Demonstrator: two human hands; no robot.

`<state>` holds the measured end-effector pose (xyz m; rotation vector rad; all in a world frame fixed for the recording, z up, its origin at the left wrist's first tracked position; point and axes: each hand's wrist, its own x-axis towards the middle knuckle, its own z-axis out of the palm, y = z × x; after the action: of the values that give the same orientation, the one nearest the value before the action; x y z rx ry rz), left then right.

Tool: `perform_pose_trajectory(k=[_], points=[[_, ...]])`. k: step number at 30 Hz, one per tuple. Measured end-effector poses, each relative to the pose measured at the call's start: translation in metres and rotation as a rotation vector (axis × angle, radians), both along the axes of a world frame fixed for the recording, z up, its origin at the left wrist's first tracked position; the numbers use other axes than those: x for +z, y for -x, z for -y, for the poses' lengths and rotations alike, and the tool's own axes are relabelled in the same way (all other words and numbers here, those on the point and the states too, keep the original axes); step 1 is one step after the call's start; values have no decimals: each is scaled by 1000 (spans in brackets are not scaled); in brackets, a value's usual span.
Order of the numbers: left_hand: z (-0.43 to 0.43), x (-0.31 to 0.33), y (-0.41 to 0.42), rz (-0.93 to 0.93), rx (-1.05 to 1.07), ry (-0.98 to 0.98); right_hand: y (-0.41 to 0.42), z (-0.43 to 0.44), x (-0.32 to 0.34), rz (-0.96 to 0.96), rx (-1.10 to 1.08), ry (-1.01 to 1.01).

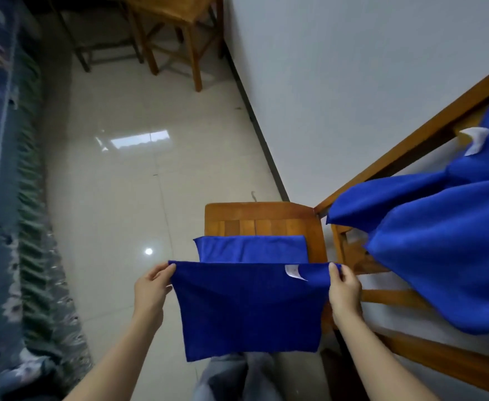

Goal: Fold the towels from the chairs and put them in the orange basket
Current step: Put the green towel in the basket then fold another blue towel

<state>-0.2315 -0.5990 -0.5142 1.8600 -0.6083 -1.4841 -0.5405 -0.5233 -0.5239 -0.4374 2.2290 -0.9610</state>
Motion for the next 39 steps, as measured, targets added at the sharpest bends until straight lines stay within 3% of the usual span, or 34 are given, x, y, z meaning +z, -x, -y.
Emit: perform_pose_trajectory(k=[9,16,21,28,34,39], points=[[59,-105,17,88,-13,-31,20,72,-117,-106,129,-38],[75,-169,30,145,-62,-134,38,90,-185,-149,247,-241],[81,-182,34,162,-96,-161,40,92,-188,-121,261,-230],[90,-183,31,198,-112,-169,33,98,-178,95,156,-214],[94,-190,28,183,-140,-193,36,87,-155,-84,184,-58],[101,-205,34,62,-149,-296,46,86,-147,-181,239,-51]])
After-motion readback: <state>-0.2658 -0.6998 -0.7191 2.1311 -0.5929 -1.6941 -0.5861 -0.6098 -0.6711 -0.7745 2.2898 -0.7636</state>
